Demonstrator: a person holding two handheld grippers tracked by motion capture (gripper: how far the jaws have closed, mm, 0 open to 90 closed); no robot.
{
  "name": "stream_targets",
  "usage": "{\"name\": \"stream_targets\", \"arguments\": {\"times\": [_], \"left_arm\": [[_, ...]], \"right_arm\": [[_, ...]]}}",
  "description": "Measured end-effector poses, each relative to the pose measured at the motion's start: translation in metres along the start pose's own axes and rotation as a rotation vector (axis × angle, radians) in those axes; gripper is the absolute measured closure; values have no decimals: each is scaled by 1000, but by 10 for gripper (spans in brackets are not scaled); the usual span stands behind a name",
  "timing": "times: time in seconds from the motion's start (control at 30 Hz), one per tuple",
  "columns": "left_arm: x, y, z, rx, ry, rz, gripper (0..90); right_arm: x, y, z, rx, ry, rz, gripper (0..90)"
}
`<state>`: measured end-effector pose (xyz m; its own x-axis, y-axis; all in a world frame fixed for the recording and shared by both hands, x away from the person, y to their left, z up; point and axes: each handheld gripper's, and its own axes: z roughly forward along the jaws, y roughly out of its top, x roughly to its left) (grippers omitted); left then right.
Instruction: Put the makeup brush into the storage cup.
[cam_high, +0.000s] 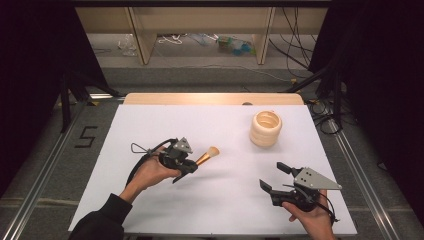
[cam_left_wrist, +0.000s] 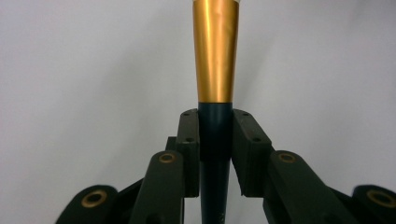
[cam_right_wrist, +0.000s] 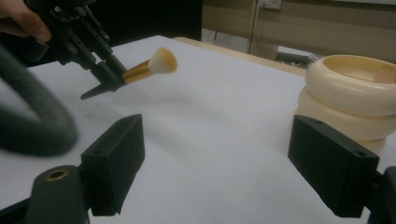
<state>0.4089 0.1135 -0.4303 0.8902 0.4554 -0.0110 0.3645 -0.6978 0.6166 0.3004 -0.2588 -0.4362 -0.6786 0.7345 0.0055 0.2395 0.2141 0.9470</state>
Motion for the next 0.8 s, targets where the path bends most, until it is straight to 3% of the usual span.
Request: {"name": "stream_targets", "arguments": {"times": [0.07, 0.13, 0.17, 0.2, 0.23, 0.27, 0.37, 0.47, 0.53, 0.6, 0.63, 0.73, 0.8], "left_arm": [[-1, 0, 0, -44, 0, -8, 742], [-5, 0, 3, -122, -5, -75, 742], [-5, 1, 2, -135, -5, -61, 742], [-7, 1, 3, -159, -6, -76, 742], [-10, 2, 4, -196, -12, -109, 742], [-10, 2, 5, -216, -16, -105, 742], [-15, 3, 6, -254, -2, -116, 742], [-17, 4, 6, -292, -21, -118, 742], [-20, 5, 4, -322, 8, -128, 742], [-21, 7, 3, -347, -14, -145, 742], [-23, 7, 3, -362, 6, -140, 742], [-27, 8, 4, -367, 4, -140, 742], [-30, 9, 6, -370, -4, -141, 742]], "right_arm": [[0, 0, 1, -9, -3, -5, 198], [1, 0, 3, -8, 2, 3, 198], [1, 0, 4, -9, 6, 4, 199], [0, 1, 4, 0, 6, -8, 199], [2, 0, 8, -18, 30, 20, 199], [1, 1, 8, -7, 19, 8, 199], [1, 1, 15, -4, 47, 34, 199], [1, 2, 20, -8, 48, 39, 197], [0, 3, 21, -16, 46, 63, 191], [0, 3, 26, -36, 74, 124, 181], [-1, 4, 28, -39, 77, 133, 181], [0, 7, 37, -73, 111, 182, 178], [1, 9, 43, -88, 106, 184, 173]]}}
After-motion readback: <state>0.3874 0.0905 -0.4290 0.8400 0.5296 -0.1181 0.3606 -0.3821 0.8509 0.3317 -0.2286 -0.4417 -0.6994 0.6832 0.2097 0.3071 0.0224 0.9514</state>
